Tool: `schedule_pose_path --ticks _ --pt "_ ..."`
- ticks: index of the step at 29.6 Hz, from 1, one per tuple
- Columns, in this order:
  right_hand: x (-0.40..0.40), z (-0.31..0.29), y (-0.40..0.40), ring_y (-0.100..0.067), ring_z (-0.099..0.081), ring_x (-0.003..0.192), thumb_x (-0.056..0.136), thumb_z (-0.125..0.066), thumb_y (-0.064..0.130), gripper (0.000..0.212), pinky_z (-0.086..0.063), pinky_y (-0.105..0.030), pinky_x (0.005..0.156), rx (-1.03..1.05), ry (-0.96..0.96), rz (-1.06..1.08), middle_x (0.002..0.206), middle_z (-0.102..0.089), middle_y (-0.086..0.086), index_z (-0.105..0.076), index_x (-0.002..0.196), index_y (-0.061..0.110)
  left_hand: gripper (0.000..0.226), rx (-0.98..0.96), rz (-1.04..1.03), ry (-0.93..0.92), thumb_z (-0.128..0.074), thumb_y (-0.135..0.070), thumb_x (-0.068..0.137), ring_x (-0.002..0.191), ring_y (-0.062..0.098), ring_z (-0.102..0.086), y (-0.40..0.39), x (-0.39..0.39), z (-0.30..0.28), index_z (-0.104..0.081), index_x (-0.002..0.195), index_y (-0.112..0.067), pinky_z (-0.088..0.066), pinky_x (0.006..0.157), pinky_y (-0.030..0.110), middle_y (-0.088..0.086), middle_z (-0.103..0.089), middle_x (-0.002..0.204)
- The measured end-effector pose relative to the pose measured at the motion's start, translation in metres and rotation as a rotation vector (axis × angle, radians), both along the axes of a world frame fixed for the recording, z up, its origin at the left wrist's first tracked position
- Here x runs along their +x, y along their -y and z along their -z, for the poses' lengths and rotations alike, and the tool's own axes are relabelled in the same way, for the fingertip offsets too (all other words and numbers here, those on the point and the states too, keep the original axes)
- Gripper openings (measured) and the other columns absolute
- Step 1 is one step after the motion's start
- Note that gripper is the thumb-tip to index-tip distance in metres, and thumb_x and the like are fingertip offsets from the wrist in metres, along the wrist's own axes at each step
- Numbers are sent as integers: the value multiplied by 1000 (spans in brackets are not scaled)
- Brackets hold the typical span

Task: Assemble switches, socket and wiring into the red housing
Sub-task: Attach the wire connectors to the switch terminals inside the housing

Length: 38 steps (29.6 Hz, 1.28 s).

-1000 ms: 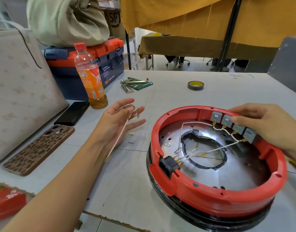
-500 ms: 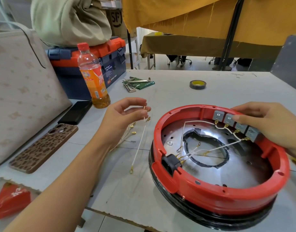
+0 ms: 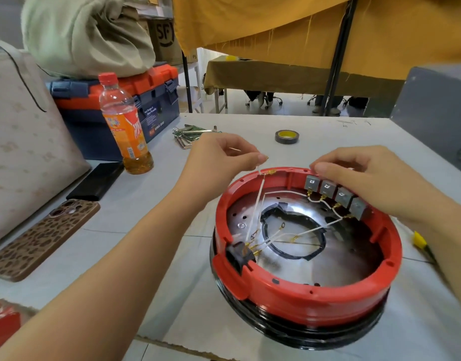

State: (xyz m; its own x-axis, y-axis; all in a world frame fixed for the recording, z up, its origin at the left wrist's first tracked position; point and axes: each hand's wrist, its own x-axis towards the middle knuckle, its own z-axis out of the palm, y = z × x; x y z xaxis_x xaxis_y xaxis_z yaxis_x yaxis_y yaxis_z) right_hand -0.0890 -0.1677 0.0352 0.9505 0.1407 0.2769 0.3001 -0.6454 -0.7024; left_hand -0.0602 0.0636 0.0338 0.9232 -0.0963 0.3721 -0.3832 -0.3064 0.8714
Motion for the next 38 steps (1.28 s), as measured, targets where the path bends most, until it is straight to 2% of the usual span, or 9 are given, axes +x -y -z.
schedule_pose_path --ticks 4,8,14,18,22,25,28,32,38 --pt "-6 -9 -21 1 -63 61 77 -61 44 27 -48 -9 57 215 -125 -193 73 -73 6 -73 87 23 8 51 23 56 -78 -22 73 68 11 -69 26 -4 0 -71 71 -24 -57 67 28 -2 -73 71" --pt "-2 -7 -23 -9 -62 55 81 -69 12 11 -50 -15 53 353 -166 -208 68 -72 -9 -69 90 7 4 145 34 141 -74 -24 78 75 0 -66 42 -7 -1 -71 79 -22 -51 68 15 -9 -71 81" --pt "1 4 -14 -13 -63 54 83 -63 -4 10 -52 -18 52 426 -208 -141 62 -70 -8 -65 90 2 25 165 250 31 -52 -3 93 90 12 -70 35 -9 -3 -67 108 -17 -59 72 29 -1 -68 110" --pt "-1 6 -11 -14 -62 51 83 -64 -5 10 -50 -18 48 422 -208 -123 65 -71 -13 -65 90 2 30 193 261 129 -52 -3 93 83 14 -71 28 -7 -5 -65 113 -22 -59 65 28 -9 -66 116" --pt "0 10 -11 -14 -60 46 82 -66 -2 10 -49 -18 47 324 -155 -33 65 -70 -15 -65 89 5 28 541 153 436 -59 -8 89 71 -14 -60 36 -7 0 -66 114 -20 -47 72 5 -8 -70 100" --pt "1 13 -9 -16 -61 50 82 -65 -3 12 -51 -20 49 380 -152 -11 67 -70 -16 -65 93 3 28 647 129 532 -61 -6 87 88 2 -64 41 -2 1 -66 113 -15 -49 72 15 -4 -67 108" --pt "0 12 -6 -14 -62 50 83 -65 -3 18 -51 -18 51 448 -151 -27 69 -71 -15 -65 99 5 28 472 52 426 -68 -10 82 86 4 -61 40 6 3 -66 108 -19 -50 68 16 -6 -64 106" --pt "1 11 -3 -12 -62 49 83 -65 -2 18 -50 -16 51 511 -163 -42 69 -71 -13 -64 100 4 31 111 169 -29 -74 -5 76 82 11 -69 39 13 7 -64 101 -21 -55 77 22 -1 -70 95" --pt "-1 9 -3 -12 -63 52 83 -64 -4 13 -52 -17 53 472 -186 -81 73 -72 -15 -63 92 5 17 -222 275 -177 -62 8 81 68 18 -71 38 12 6 -67 88 -7 -53 58 17 7 -71 68"
